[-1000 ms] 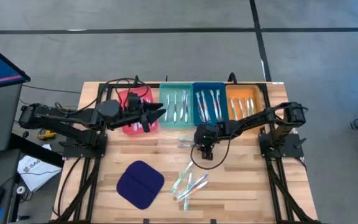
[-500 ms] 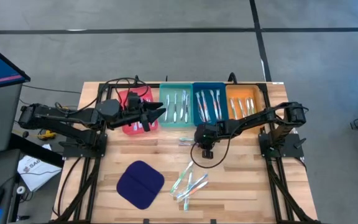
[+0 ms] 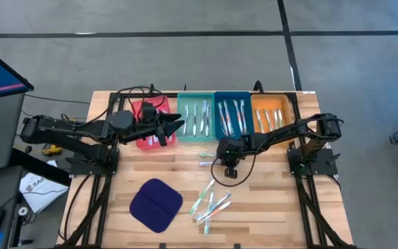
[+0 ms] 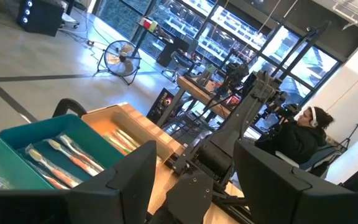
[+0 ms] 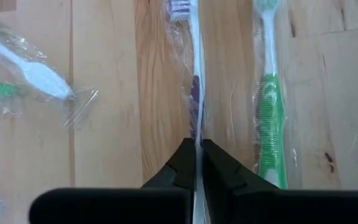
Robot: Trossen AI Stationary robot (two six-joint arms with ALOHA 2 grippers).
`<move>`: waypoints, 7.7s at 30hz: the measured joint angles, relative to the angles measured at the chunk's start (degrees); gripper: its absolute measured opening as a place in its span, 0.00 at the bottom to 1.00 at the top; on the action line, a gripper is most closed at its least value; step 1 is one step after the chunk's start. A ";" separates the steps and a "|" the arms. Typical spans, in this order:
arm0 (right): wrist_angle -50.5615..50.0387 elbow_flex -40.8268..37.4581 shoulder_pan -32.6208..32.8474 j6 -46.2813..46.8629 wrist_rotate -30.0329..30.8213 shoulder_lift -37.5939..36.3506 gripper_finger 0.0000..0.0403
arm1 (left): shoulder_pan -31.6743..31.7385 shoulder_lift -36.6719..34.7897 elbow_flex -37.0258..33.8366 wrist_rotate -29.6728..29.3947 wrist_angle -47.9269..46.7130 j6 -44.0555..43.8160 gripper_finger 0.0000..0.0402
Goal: Pick & Place Toothbrushes
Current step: Put the purple toothbrush into the green bin, then put the green toothbrush into the orange bin
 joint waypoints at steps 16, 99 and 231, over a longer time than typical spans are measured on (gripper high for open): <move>0.02 -0.09 0.07 -2.16 -1.03 0.13 0.34 | 0.00 0.00 0.00 0.00 0.00 0.00 0.52; 34.66 22.73 -23.64 58.99 -33.64 -3.54 0.02 | 18.76 11.08 0.04 18.56 9.07 -36.98 0.03; 76.71 22.75 -12.94 64.89 -21.50 -17.20 0.72 | 25.51 8.54 14.49 34.07 -29.32 2.77 0.52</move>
